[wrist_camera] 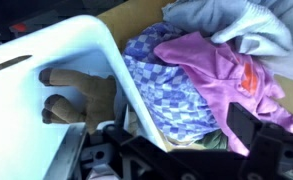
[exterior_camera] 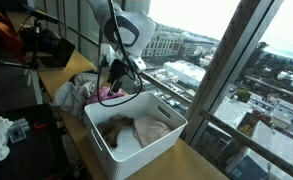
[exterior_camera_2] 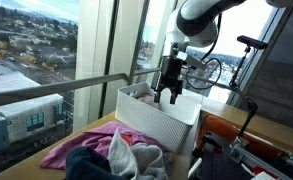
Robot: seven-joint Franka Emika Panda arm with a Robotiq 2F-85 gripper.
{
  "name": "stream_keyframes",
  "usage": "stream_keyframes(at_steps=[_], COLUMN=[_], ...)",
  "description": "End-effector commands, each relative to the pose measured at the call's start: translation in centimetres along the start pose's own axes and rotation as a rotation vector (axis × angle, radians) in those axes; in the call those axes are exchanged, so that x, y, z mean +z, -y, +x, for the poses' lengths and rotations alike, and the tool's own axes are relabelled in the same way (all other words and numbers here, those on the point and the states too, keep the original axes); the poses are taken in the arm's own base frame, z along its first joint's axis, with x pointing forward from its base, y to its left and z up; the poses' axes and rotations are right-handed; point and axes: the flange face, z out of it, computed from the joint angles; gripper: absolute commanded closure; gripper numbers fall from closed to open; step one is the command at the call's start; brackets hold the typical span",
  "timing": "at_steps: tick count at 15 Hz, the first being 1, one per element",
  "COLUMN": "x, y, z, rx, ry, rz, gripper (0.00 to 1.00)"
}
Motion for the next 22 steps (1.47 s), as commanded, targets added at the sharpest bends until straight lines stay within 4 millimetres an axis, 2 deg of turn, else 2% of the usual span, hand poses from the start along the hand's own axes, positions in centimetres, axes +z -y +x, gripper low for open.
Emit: stream_keyframes(at_steps=[1,3,7,10,13,16,19,22], x=[-1.0,-1.4,-1.5,0.1,1.6,1.6,0.9,2.2], y=[-1.0,-1.4,-2.9,-5.0,-6.9,-8.5,-9.2,-9.4], z=[2.4,4.5,9.8,14.0,17.2,19.8,21.3,22.4], rx=[0.011,0.011,0.018,0.034,0.051,0.027,-0.023,-0.072], ry=[-0.058,-0.113,-0.185,-0.194,-0.222,-0.290,-0.404,-0.481], rz=[-0.018,-0.041,-0.095,-0.131,-0.158,-0.212,-0.273,-0.328], gripper=[0.00,0.00,0.00,0.00,0.00,0.00,0.00,0.00])
